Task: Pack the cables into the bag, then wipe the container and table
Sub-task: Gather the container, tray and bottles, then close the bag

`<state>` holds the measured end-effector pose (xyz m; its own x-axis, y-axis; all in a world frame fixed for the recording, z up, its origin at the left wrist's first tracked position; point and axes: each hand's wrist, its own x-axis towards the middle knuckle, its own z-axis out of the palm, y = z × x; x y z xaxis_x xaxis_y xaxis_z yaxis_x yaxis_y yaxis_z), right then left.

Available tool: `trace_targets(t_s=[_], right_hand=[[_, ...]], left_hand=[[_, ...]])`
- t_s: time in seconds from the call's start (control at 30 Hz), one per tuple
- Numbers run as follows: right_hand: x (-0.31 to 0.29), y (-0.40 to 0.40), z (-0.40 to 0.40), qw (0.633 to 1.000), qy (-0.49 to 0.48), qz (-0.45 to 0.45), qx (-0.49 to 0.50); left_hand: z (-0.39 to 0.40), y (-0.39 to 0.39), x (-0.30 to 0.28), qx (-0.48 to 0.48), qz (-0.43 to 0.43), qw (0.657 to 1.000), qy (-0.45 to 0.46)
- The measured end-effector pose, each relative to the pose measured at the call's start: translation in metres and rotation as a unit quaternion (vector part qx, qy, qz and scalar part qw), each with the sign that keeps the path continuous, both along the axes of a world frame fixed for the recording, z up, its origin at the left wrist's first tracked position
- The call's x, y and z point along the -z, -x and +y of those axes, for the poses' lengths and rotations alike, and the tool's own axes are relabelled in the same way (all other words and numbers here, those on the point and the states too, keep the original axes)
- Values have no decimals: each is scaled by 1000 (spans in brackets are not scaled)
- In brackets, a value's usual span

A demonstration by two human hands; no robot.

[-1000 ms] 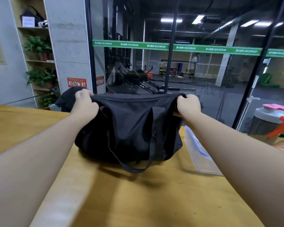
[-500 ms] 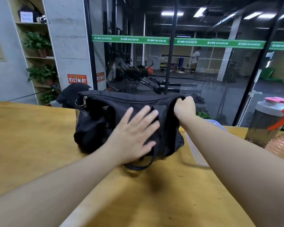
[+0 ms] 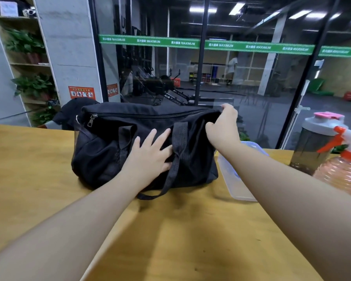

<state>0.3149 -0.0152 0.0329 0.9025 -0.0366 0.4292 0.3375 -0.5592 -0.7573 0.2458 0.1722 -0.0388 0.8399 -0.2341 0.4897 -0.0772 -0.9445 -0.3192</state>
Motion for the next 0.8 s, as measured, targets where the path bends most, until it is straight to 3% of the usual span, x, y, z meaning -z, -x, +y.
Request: trace_targets(t_s=[0.1,0.17,0.27,0.37,0.63,0.8], right_hand=[[10,8,9,982,156,-106,6],[15,13,17,962,225,-147,-42],[32,14,29,942,302,-101,-107],[46,8,34,926,365,-4,-96],[43,3,35,903,406,105,-98],[47,7,29,918,359,125,-111]], left_hand=[[-2,-7,4,-14,-38,999,-12],[-2,-10,5,-34,-53,998,-4],[1,-15,13,-81,-36,996,25],[3,-19,23,-95,35,993,60],[25,-9,11,-71,35,996,49],[35,-6,12,-105,104,975,165]])
